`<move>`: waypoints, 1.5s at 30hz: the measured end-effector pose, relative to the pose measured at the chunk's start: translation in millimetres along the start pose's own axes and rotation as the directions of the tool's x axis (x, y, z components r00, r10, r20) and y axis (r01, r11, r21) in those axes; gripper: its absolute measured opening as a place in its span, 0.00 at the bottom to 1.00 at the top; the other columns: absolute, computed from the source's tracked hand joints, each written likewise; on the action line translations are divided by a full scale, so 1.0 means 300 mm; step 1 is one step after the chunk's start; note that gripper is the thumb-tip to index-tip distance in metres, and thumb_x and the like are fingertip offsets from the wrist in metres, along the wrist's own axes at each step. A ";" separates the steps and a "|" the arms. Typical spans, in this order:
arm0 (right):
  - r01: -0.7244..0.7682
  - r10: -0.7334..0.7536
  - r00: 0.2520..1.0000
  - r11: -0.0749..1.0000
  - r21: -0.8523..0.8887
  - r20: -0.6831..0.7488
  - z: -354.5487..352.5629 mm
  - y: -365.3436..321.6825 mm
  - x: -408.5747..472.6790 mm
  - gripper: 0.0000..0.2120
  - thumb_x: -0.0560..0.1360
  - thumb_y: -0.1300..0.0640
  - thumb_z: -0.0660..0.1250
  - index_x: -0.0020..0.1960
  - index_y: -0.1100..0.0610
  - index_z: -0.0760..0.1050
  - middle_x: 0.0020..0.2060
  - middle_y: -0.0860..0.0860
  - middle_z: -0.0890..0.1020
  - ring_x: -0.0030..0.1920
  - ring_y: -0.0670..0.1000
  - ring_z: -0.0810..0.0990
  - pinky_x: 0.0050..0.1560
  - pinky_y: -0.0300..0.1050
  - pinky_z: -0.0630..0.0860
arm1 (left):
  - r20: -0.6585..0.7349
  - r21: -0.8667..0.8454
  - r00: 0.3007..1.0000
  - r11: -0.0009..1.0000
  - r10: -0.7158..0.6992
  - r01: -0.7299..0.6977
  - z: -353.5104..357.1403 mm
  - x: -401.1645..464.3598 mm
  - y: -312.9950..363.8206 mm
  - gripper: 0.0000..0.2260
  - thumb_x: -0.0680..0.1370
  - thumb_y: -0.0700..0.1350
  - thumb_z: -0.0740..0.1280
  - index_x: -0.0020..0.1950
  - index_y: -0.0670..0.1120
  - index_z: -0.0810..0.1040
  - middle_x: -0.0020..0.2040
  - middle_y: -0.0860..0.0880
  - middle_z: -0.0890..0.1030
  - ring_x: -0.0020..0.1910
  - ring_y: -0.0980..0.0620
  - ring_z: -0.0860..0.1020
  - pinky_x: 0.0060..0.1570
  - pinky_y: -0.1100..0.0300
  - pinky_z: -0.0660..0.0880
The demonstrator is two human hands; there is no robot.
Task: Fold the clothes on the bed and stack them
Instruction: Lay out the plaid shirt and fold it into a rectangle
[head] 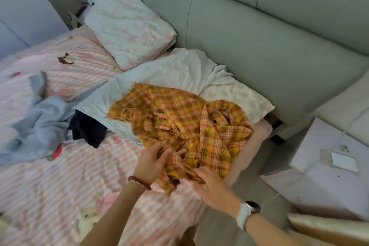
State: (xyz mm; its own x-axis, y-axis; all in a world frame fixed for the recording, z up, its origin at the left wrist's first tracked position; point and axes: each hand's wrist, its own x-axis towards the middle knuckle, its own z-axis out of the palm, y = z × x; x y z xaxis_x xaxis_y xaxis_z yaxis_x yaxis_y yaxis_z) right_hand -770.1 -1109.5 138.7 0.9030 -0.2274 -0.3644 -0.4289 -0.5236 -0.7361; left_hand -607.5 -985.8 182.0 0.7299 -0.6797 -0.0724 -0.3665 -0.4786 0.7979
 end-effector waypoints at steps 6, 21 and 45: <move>0.106 -0.092 0.967 0.993 0.048 -0.238 0.100 -0.171 -0.180 0.10 0.79 0.52 0.58 0.51 0.58 0.73 0.45 0.50 0.72 0.47 0.48 0.72 0.47 0.38 0.68 | -0.116 0.026 0.983 0.990 0.142 -0.140 -0.149 -0.224 0.179 0.03 0.76 0.42 0.68 0.44 0.44 0.80 0.37 0.54 0.78 0.37 0.54 0.76 0.38 0.61 0.70; 0.708 -0.565 0.676 0.676 0.204 -0.473 -0.421 -1.322 -0.446 0.11 0.76 0.56 0.65 0.58 0.49 0.75 0.46 0.45 0.79 0.43 0.42 0.81 0.44 0.35 0.79 | -0.690 0.137 0.650 0.939 0.318 -0.314 -1.083 -0.560 0.914 0.06 0.75 0.49 0.66 0.43 0.48 0.76 0.39 0.52 0.77 0.43 0.51 0.76 0.45 0.60 0.73; 0.617 -0.524 0.783 0.582 0.530 -0.336 -0.316 -1.811 -0.643 0.15 0.80 0.64 0.52 0.64 0.67 0.69 0.55 0.64 0.75 0.57 0.61 0.75 0.62 0.57 0.72 | -0.200 -0.034 0.889 0.904 0.412 -0.426 -1.369 -0.801 0.655 0.06 0.79 0.46 0.62 0.52 0.47 0.77 0.47 0.51 0.80 0.47 0.54 0.78 0.55 0.56 0.75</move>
State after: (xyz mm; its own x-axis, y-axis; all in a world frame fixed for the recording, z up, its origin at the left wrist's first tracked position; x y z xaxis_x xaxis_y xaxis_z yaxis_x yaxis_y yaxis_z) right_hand -708.9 -859.1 663.1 0.9394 -0.1794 0.2922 0.2953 -0.0100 -0.9554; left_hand -617.9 -688.4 602.0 0.6132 -0.6906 0.3835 -0.6228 -0.1240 0.7725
